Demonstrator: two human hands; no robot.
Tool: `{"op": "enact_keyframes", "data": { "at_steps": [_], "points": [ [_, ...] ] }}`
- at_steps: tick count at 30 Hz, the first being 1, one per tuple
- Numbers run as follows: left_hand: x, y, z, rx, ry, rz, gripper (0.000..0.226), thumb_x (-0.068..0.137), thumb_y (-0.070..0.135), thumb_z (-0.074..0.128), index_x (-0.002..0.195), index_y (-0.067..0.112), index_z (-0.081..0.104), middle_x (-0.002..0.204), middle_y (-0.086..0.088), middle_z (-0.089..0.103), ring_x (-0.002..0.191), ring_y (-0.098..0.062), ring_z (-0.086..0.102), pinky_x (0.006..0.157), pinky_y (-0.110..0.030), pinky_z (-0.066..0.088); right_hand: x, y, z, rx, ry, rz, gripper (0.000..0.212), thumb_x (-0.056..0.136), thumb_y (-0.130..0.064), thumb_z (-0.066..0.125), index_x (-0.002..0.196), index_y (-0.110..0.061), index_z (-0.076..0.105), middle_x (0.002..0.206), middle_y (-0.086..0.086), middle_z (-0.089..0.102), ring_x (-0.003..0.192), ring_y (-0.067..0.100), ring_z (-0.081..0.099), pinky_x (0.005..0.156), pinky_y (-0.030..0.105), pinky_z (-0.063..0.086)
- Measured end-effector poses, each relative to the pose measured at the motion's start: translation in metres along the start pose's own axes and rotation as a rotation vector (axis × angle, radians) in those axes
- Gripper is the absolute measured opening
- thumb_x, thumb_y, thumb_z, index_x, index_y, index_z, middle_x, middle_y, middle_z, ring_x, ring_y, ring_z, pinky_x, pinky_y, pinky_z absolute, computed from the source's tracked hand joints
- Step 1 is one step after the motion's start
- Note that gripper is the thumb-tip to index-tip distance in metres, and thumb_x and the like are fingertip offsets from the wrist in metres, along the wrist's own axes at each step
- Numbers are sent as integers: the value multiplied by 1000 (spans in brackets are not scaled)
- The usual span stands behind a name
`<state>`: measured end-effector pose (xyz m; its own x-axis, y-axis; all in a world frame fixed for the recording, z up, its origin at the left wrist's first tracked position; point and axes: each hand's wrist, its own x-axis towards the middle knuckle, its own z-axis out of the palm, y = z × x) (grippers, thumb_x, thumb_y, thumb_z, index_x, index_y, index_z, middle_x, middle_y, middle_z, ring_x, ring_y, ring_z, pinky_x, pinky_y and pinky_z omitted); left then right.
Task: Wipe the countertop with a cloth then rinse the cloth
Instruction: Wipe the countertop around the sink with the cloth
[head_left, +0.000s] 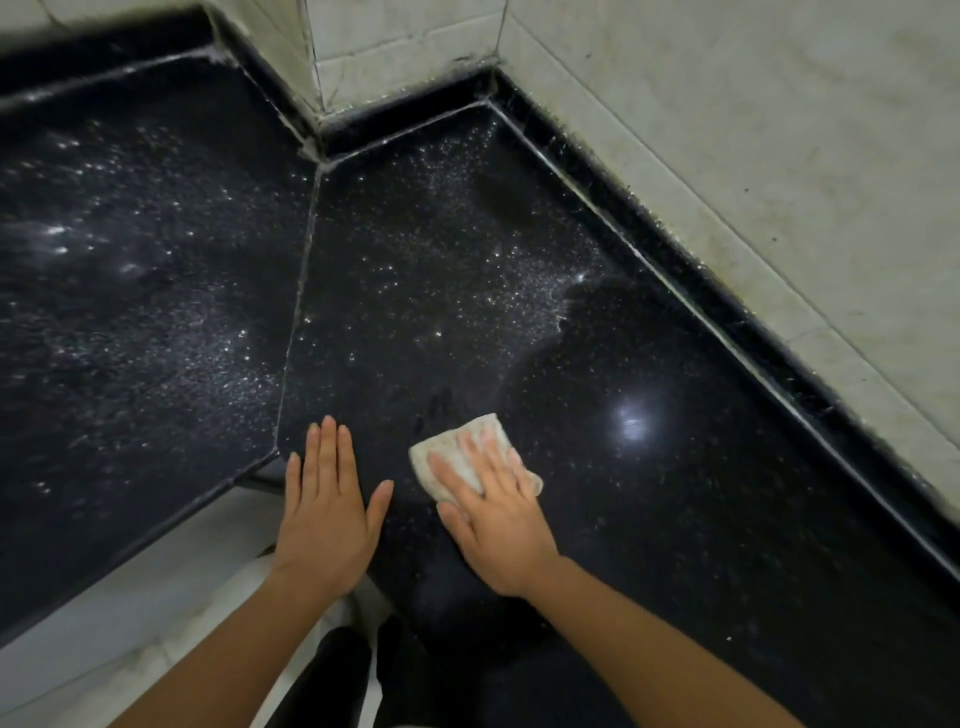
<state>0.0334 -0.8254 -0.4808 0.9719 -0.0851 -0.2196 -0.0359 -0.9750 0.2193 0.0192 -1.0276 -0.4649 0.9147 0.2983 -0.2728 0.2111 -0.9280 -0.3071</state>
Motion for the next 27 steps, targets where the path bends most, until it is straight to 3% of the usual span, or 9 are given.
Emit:
{"op": "enact_keyframes", "data": {
  "at_steps": [4, 6, 8, 11, 14, 17, 21, 23, 27],
  "points": [
    [0, -1, -2, -3, 4, 13, 83, 92, 61, 0, 146, -2, 7, 156, -16, 8, 144, -24, 3, 113, -34, -14, 4, 27, -14, -54, -58, -262, 48, 99, -46, 28, 147, -41, 26, 160, -5, 12, 147, 11, -5, 118, 34, -5],
    [1, -4, -2, 2, 17, 27, 84, 89, 63, -3, 146, 1, 0, 156, -13, 0, 144, -22, -3, 112, -33, -17, 15, 56, -26, -108, 6, -225, 48, 98, -49, 25, 143, -39, 37, 155, 2, 30, 143, 21, 16, 115, 41, 13],
    [1, -3, -3, -10, 21, 41, 85, 84, 65, -5, 146, 6, -8, 155, -9, -10, 143, -19, -13, 110, -32, -22, 26, 85, -40, -90, 68, 119, 57, 95, -56, 12, 148, -40, 26, 157, 7, 23, 144, 29, 17, 116, 44, 14],
    [0, -5, -8, -24, 0, 45, 88, 77, 66, -13, 143, 9, -19, 151, -6, -24, 138, -17, -26, 110, -34, -23, 46, 89, -42, 77, 96, 636, 53, 100, -48, 12, 152, -39, 2, 162, 3, -3, 148, 20, -8, 119, 39, -8],
    [1, -8, -15, -50, -64, 65, 87, 72, 64, -17, 140, 10, -27, 149, -5, -33, 135, -16, -33, 111, -35, -20, 69, 45, -35, 170, 178, 827, 53, 102, -44, 13, 152, -33, -2, 161, 7, -7, 147, 23, -12, 116, 41, -14],
    [-2, -22, -16, -42, -86, 117, 85, 74, 63, -18, 140, 10, -25, 151, -5, -29, 137, -16, -30, 111, -32, -20, 73, -8, -14, 131, 158, 692, 54, 102, -45, 13, 152, -33, -6, 161, 9, -8, 147, 26, -15, 115, 42, -15],
    [-11, -52, -18, 19, -7, 98, 77, 96, 52, 7, 145, -5, 20, 154, -18, 18, 143, -26, 9, 114, -33, -6, 62, -65, 6, 107, 88, 459, 54, 102, -46, 14, 150, -37, -9, 160, 3, -16, 144, 22, -24, 113, 38, -21],
    [-17, -70, -19, 6, -6, 40, 76, 94, 50, 18, 145, -6, 21, 154, -18, 17, 143, -27, 13, 114, -33, -6, 58, -87, 13, 99, 53, 360, 54, 101, -47, 13, 150, -38, -7, 160, 2, -17, 143, 21, -28, 112, 37, -23],
    [-23, -95, -18, -18, 19, 32, 81, 88, 55, 8, 147, 0, 3, 156, -9, -3, 145, -21, -1, 114, -32, -8, 41, -99, 21, 64, 0, 71, 57, 95, -51, 13, 151, -41, 5, 157, -6, -15, 143, 14, -27, 117, 36, -18]
  ]
}}
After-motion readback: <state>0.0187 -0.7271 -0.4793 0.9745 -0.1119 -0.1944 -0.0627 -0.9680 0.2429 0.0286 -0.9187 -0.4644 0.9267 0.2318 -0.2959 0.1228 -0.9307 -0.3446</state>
